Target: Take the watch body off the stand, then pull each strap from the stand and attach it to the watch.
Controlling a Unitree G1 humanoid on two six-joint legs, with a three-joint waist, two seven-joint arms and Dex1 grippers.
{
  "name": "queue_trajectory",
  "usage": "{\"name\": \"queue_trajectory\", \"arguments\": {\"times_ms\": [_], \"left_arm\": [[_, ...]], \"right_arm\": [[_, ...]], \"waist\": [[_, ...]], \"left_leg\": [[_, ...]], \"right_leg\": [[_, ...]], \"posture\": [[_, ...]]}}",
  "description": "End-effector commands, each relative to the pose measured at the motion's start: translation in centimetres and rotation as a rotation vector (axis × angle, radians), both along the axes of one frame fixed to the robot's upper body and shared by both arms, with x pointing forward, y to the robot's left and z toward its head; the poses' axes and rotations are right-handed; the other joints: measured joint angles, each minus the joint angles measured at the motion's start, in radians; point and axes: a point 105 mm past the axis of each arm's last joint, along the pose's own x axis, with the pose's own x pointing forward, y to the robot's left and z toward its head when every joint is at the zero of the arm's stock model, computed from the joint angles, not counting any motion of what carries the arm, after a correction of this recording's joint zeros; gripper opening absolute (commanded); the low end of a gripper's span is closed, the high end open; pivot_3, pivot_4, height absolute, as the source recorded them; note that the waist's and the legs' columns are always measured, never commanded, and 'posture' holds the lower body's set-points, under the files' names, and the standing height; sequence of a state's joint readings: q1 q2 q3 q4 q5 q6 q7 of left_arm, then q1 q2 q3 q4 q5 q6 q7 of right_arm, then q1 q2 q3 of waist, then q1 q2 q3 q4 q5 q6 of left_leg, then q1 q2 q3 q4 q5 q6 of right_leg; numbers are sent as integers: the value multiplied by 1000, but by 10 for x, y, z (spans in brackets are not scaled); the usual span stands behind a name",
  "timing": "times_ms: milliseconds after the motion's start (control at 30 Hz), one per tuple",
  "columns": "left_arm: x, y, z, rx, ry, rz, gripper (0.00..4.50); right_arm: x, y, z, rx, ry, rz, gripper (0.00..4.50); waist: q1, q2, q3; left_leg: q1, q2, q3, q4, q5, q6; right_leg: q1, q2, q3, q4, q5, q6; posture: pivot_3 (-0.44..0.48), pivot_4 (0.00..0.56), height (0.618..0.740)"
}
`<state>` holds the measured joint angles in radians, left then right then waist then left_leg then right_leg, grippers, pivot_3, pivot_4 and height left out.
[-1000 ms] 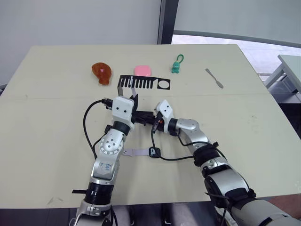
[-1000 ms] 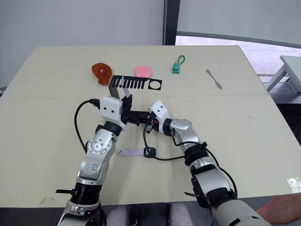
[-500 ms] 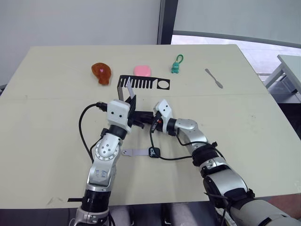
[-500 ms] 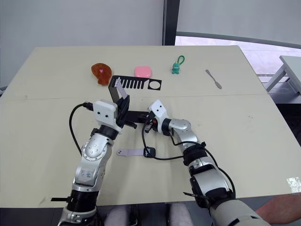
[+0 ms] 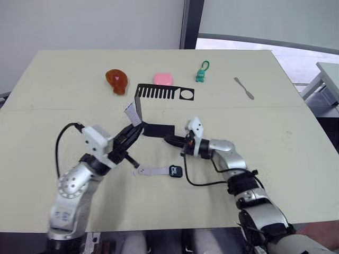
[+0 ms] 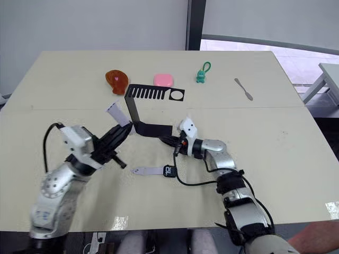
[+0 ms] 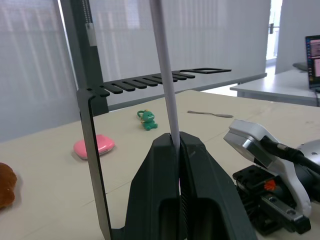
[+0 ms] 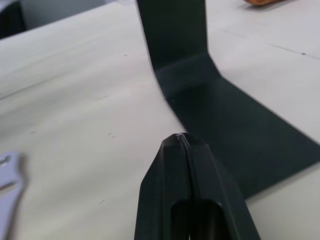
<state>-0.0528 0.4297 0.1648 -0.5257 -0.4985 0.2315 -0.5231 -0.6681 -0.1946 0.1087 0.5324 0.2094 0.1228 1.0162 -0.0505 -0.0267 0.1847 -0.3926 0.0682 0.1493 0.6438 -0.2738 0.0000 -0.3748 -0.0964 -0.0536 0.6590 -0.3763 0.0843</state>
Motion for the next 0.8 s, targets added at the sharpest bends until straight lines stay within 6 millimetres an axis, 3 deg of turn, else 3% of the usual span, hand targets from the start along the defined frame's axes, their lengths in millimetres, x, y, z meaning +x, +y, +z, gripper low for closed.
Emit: {"name": "queue_trajectory", "arguments": {"times_ms": [33, 200, 267, 400, 533, 800], "left_arm": [[-18, 12, 12, 27, 42, -128, 114], [-29, 28, 8, 39, 247, -280, 114], [-34, 26, 3, 40, 339, -362, 0], [-41, 10, -3, 27, 476, -499, 0], [-40, -9, -12, 18, 551, -571, 0], [-37, -35, -21, -5, 673, -673, 0]], "right_arm": [[-12, -21, 35, 60, -82, 32, 0], [-46, -62, 52, 137, -16, 45, 0], [-76, -70, 55, 178, 157, 125, 553], [-100, -70, 63, 232, 252, 141, 2334], [-115, -58, 73, 371, 302, 138, 4407], [-119, -29, 73, 506, 377, 126, 4464]], "waist": [[-1, 0, 0], [0, 1, 1], [3, 1, 1], [2, 2, 2], [2, 1, 2], [6, 1, 2]], "left_leg": [[-1, 0, 0, 0, 0, 0], [-1, 0, -1, -1, -1, -1], [-1, 0, -2, -2, -1, 0], [0, 0, -2, -6, -1, 0], [3, -1, -2, -12, 0, 0], [2, -2, -1, -12, 3, -2]], "right_leg": [[0, 0, 0, 0, 0, 0], [0, 0, -1, -2, 0, 0], [0, 0, 0, -3, 0, 0], [0, 0, 1, -5, 0, 0], [0, 1, 1, -5, 0, 0], [-1, 1, 2, -5, 0, 0]], "posture": [[0, 150, 740], [0, 150, 740], [0, 150, 740], [0, 150, 740], [0, 150, 740], [0, 150, 740]]}}
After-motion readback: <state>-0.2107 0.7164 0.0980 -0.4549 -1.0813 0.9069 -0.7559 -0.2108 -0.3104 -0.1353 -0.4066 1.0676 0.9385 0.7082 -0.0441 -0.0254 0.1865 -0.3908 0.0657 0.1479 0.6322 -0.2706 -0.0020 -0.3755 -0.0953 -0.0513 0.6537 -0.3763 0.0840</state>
